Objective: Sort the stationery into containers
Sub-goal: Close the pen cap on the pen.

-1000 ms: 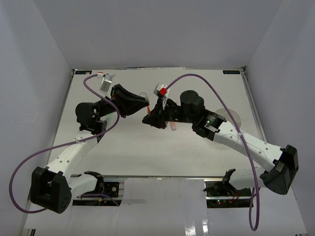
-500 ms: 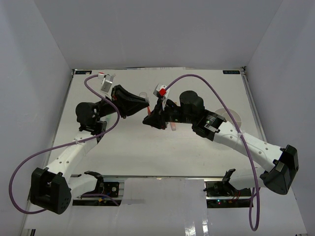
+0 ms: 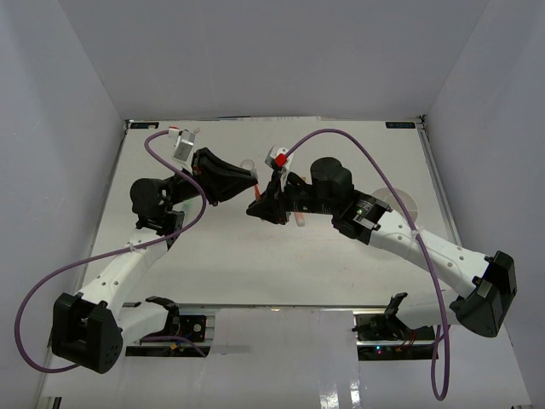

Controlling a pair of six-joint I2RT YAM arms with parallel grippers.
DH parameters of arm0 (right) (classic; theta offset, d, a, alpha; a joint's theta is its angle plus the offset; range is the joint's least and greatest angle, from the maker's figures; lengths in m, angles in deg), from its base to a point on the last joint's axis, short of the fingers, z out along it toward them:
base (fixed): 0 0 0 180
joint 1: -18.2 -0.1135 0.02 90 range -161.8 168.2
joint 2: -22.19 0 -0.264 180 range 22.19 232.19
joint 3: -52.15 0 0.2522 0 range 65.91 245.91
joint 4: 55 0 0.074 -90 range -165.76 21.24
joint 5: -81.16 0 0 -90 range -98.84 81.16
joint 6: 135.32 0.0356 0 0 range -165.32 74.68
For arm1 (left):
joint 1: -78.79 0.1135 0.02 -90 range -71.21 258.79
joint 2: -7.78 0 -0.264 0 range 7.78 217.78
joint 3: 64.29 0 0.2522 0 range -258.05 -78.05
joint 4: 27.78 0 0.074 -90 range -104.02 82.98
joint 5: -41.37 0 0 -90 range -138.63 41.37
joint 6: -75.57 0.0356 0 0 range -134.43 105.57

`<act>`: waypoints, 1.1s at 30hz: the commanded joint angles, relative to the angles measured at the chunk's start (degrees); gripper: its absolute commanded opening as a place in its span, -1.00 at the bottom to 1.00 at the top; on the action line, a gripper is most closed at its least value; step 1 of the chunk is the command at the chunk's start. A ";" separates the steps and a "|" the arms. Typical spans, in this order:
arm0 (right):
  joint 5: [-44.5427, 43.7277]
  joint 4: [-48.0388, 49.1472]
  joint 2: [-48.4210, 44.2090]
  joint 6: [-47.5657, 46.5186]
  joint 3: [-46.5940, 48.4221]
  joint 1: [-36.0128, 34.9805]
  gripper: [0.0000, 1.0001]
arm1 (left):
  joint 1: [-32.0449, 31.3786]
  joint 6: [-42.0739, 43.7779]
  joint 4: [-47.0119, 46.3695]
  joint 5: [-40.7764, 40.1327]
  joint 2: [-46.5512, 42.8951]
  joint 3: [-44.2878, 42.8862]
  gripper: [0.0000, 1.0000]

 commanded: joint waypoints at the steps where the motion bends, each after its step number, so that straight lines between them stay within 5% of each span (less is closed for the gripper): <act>1: -0.13 4.32 -1.49 -0.87 0.32 -0.01 -0.85 | -0.42 -0.12 0.04 0.04 -1.26 -0.36 -1.00; 33: -0.75 4.41 -1.75 -0.96 0.67 -0.01 -0.85 | -0.42 -0.03 1.27 2.50 -0.47 -1.41 -1.00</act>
